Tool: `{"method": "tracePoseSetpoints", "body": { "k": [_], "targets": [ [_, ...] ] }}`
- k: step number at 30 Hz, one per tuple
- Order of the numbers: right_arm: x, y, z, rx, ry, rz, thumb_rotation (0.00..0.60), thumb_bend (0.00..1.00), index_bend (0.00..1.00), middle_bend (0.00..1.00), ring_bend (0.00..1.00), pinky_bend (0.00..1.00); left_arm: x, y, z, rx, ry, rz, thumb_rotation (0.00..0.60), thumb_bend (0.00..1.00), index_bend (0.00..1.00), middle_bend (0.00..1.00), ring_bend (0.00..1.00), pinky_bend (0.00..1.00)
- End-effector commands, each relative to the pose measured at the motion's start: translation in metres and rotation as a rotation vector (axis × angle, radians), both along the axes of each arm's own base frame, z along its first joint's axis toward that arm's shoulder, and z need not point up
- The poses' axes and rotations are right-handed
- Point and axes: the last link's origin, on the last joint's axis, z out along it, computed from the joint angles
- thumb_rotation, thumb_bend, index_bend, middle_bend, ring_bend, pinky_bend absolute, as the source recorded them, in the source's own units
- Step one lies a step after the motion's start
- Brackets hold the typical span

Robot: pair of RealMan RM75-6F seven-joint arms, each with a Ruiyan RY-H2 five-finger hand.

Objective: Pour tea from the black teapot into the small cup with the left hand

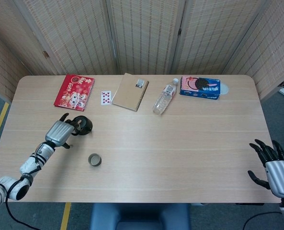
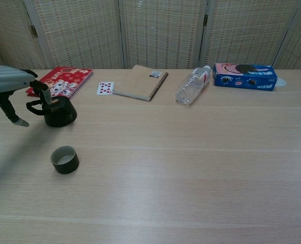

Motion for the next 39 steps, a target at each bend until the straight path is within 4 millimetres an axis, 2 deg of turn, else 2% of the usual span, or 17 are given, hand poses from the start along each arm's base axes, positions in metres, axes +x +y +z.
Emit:
{"method": "tracePoseSetpoints", "body": {
  "k": [1,16,29,39],
  "targets": [
    [-0.001,0.001,0.0,0.001,0.001,-0.005,0.6,0.28,0.15,0.14,0.19,0.02,-0.003,0.002,-0.001,0.003,0.007,0.013,0.6,0.19,0.35,0.37,0.28,0.0],
    [-0.002,0.001,-0.002,0.003,0.0,-0.01,0.6,0.28,0.15,0.15,0.19,0.02,-0.016,0.01,-0.006,0.0,0.047,0.022,0.6,0.19,0.38,0.39,0.29,0.0],
    [-0.002,0.0,-0.002,0.003,0.002,-0.011,0.6,0.28,0.15,0.15,0.19,0.02,-0.009,0.001,-0.016,-0.041,0.04,-0.013,0.6,0.19,0.4,0.42,0.31,0.0],
    [-0.002,0.001,-0.001,-0.001,0.0,-0.015,0.6,0.28,0.15,0.15,0.19,0.02,-0.016,0.004,-0.017,-0.037,0.028,0.026,0.6,0.19,0.42,0.48,0.36,0.0]
  ]
}}
